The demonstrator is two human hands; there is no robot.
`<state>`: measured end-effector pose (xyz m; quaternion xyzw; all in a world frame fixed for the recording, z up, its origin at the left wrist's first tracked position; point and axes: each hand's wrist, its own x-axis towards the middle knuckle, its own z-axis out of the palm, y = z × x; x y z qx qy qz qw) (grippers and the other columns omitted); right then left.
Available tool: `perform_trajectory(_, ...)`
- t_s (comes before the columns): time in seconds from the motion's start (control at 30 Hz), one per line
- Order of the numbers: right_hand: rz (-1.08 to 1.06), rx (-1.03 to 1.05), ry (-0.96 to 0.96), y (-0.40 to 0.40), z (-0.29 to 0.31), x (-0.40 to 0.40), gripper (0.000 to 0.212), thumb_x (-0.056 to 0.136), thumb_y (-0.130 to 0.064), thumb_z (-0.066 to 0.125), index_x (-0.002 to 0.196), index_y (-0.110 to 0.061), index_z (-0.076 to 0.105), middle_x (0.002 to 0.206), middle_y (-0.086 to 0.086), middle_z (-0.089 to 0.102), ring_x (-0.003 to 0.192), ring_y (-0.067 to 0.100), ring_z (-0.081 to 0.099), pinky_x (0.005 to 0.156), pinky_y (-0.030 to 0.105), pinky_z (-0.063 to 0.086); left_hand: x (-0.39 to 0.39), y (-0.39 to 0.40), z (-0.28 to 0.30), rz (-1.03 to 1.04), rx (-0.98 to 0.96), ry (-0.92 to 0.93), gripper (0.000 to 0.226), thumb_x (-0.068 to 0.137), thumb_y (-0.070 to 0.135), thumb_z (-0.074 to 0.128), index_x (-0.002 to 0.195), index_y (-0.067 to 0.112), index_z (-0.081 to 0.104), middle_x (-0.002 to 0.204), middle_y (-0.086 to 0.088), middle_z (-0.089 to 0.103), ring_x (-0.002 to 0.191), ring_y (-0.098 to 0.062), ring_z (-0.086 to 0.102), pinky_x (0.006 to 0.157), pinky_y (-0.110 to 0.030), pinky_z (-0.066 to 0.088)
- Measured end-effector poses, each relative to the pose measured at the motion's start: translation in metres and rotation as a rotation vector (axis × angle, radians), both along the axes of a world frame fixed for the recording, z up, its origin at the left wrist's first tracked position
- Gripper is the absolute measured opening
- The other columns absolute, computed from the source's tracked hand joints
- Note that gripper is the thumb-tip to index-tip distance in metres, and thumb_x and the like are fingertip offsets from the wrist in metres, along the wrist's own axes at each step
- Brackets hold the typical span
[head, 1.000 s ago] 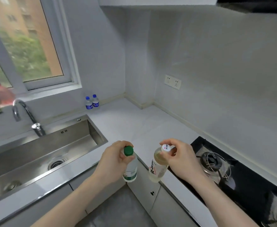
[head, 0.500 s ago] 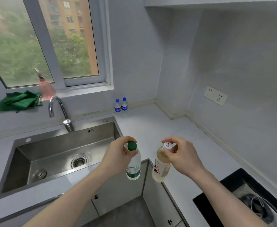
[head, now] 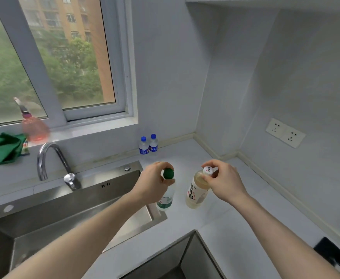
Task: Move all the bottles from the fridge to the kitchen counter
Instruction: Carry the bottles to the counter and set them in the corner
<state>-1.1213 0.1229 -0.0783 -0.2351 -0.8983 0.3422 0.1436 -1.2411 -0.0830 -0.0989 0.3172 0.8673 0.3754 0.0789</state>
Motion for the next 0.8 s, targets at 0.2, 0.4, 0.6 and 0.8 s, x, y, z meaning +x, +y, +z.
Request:
perform_trajectory(0.2, -0.002, 0.041, -0.046, 0.049, -0.008, -0.081, 0.022, 0.085, -0.022, 0.076, 0.104, -0.032, 0.073, 0.088, -0.017, 0.066, 0.087, 0.013, 0.063, 0.074, 0.026, 0.045, -0.078, 0.042, -0.012, 0.009, -0.048, 0.024, 0.027, 0.089, 0.025, 0.077, 0.113, 0.025, 0.065, 0.109, 0.009, 0.064, 0.085, -0.016, 0.063, 0.085, -0.035, 0.054)
perform_trajectory(0.4, 0.031, 0.071, -0.108, 0.103, -0.031, -0.163, 0.023, 0.081, -0.021, 0.073, 0.096, -0.038, 0.069, 0.088, -0.015, 0.066, 0.093, 0.019, 0.063, 0.073, 0.028, 0.046, -0.148, 0.090, -0.030, 0.050, -0.084, 0.042, 0.025, 0.087, 0.022, 0.076, 0.110, 0.020, 0.067, 0.099, 0.010, 0.059, 0.085, -0.016, 0.055, 0.080, -0.028, 0.043)
perform_trajectory(0.6, 0.066, 0.065, -0.165, 0.135, -0.046, -0.229, 0.023, 0.085, -0.015, 0.067, 0.102, -0.029, 0.073, 0.093, -0.012, 0.067, 0.091, 0.016, 0.062, 0.074, 0.026, 0.044, -0.209, 0.134, -0.045, 0.068, -0.111, 0.016, 0.024, 0.088, 0.019, 0.075, 0.110, 0.020, 0.066, 0.106, 0.005, 0.064, 0.095, -0.018, 0.058, 0.078, -0.027, 0.046)
perform_trajectory(0.8, 0.074, 0.047, -0.221, 0.153, -0.064, -0.294, 0.026, 0.086, -0.012, 0.067, 0.107, -0.026, 0.073, 0.107, -0.003, 0.072, 0.093, 0.018, 0.060, 0.076, 0.023, 0.041, -0.260, 0.167, -0.064, 0.119, -0.137, -0.016, 0.026, 0.088, 0.016, 0.073, 0.113, 0.019, 0.065, 0.111, 0.002, 0.065, 0.098, -0.021, 0.057, 0.085, -0.034, 0.049)
